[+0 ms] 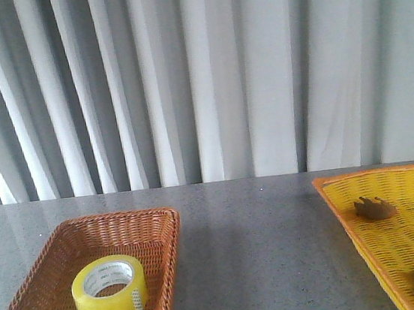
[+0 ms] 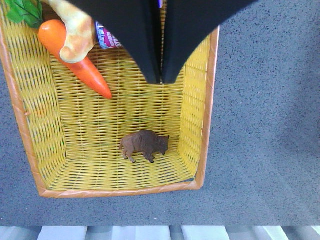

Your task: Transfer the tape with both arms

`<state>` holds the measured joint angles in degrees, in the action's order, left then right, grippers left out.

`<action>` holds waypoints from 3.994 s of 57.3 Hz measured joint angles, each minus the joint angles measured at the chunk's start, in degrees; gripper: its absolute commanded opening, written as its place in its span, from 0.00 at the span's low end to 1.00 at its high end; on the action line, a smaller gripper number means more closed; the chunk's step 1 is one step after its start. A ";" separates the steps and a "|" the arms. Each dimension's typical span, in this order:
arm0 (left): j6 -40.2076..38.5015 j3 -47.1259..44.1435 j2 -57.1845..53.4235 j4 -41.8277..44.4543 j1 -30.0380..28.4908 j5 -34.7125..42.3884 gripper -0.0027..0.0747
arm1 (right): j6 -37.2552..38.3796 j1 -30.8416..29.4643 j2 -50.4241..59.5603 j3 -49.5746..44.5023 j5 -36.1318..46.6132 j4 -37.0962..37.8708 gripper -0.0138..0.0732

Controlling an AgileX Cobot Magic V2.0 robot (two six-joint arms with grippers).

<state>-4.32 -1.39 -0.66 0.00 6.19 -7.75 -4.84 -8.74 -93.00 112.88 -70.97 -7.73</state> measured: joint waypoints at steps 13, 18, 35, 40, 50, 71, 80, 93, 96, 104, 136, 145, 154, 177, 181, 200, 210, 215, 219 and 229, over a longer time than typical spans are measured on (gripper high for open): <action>0.00 0.00 0.00 0.00 -4.42 0.00 0.03 | 0.00 0.00 0.00 0.00 -0.12 0.00 0.15; -0.07 0.00 0.00 0.00 -5.33 0.00 0.03 | 0.00 0.00 0.00 0.00 -0.13 0.00 0.15; -0.53 0.00 0.00 -0.40 -8.60 0.00 0.03 | 0.00 0.00 0.00 0.00 -0.13 0.00 0.15; -0.53 0.00 0.00 0.00 -8.66 0.00 0.03 | 0.00 0.00 0.00 0.00 -0.13 0.00 0.15; -0.58 0.00 0.00 0.00 -8.66 0.00 0.03 | 0.00 0.00 0.00 0.00 -0.18 0.00 0.15; -0.58 0.00 0.00 0.00 -8.66 0.00 0.03 | 0.00 0.00 0.00 0.00 -0.18 0.00 0.15; -0.58 0.00 0.00 0.00 -8.66 0.00 0.03 | 0.00 0.00 0.00 0.00 -0.18 0.00 0.15; -0.58 0.00 0.00 0.00 -8.66 0.00 0.03 | 0.00 0.00 3.49 -8.25 4.17 1.08 0.15; -0.58 0.00 0.00 0.00 -8.66 0.00 0.03 | 0.00 0.00 6.37 -13.71 8.25 2.76 0.15; -0.58 0.00 0.00 0.00 -8.66 0.00 0.03 | 1.84 0.00 18.68 -32.86 24.41 7.42 0.15; -0.58 0.00 0.00 0.00 -8.66 0.00 0.03 | 6.70 0.00 75.88 -90.18 41.92 8.57 0.15; -0.58 0.00 0.00 0.00 -8.66 0.00 0.03 | 6.70 0.00 86.61 -100.68 44.85 8.79 0.15; -0.58 0.00 0.00 0.00 -8.66 0.00 0.03 | 6.70 0.00 91.49 -108.07 47.85 6.78 0.15; -0.58 0.00 0.00 0.00 -8.66 0.00 0.03 | 6.71 5.08 93.27 -114.40 58.33 5.96 0.15; -0.58 0.00 0.00 0.00 -8.66 0.00 0.03 | 6.71 5.14 93.33 -114.40 58.33 6.07 0.15; -0.58 0.00 0.00 0.00 -8.66 0.00 0.03 | 6.71 7.94 93.41 -114.40 59.15 7.73 0.15; -0.58 0.00 0.00 0.00 -8.66 0.00 0.03 | 6.71 8.00 93.41 -114.40 60.49 7.73 0.15; -0.58 0.00 0.00 0.00 -8.66 0.00 0.03 | 6.71 8.00 93.41 -114.40 60.59 8.15 0.15; -0.58 0.00 0.00 0.00 -8.66 0.00 0.03 | 6.71 8.00 93.41 -114.40 60.76 8.19 0.15; -0.58 0.00 0.00 0.00 -8.66 0.00 0.03 | 6.71 8.00 93.41 -114.40 60.82 8.57 0.15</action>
<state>-4.90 -1.39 -0.66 0.00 -2.47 -7.75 1.87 -0.74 0.41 -1.52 -10.16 0.84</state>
